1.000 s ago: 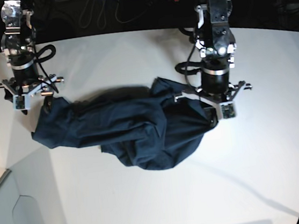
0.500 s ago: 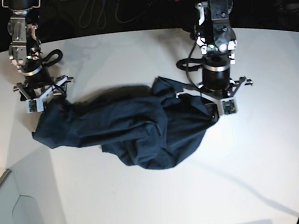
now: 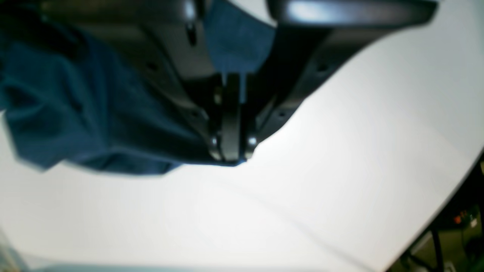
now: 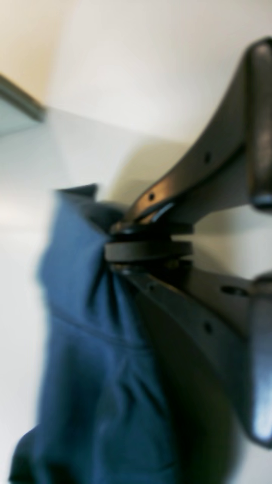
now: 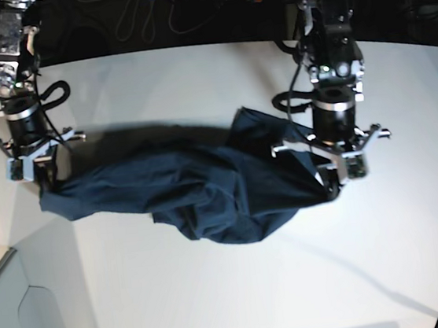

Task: Layout the t-shirt on the table in an organized manner, then fold the t-shirt properly
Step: 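Pull the held shirt edge apart with both grippers, then lift the shirt high with both grippers and swing it over the table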

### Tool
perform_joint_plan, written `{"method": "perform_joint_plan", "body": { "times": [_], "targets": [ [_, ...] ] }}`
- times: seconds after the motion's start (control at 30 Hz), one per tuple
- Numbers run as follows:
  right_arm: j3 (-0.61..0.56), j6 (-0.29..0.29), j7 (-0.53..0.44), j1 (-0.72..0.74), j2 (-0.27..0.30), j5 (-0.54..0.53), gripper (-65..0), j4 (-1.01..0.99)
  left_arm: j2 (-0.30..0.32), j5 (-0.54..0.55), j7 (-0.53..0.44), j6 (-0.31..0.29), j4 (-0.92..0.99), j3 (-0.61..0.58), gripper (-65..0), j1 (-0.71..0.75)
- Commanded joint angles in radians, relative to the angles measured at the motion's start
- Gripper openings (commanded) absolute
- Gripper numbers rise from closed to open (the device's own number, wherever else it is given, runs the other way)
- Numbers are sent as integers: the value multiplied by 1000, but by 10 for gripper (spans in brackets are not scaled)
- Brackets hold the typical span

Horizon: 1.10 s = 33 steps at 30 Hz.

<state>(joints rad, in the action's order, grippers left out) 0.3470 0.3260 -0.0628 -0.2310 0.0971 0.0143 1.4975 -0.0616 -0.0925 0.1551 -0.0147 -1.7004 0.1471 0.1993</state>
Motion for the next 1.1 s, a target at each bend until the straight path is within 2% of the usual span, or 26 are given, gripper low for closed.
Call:
{"method": "perform_joint_plan", "body": {
  "times": [0.0, 0.2, 0.47, 0.73, 0.83, 0.93, 1.07],
  "targets": [
    [5, 8, -36, -8, 10, -14, -650, 59, 4, -2, -42, 12, -53, 19, -650, -16],
    [5, 8, -36, -1, 8, -14, -650, 271, 19, -10, -42, 12, -188, 39, -650, -80],
    [82, 8, -38, 161, -35, -14, -650, 421, 73, -10, -42, 19, -307, 62, -650, -251],
    [83, 8, -41, 371, -38, -14, -650, 499, 108, -10, -45, 19, -326, 62, -650, -447],
    [80, 8, -88, 450, -47, -14, -650, 499, 134, -10, -45, 20, -326, 62, -650, -501],
    [77, 8, -164, 531, -95, -14, -650, 499, 153, -10, -45, 20, -326, 62, -650, -567],
    [22, 8, -203, 620, -142, -14, -650, 499, 200, -10, -45, 20, -326, 64, -650, -651]
  ]
}}
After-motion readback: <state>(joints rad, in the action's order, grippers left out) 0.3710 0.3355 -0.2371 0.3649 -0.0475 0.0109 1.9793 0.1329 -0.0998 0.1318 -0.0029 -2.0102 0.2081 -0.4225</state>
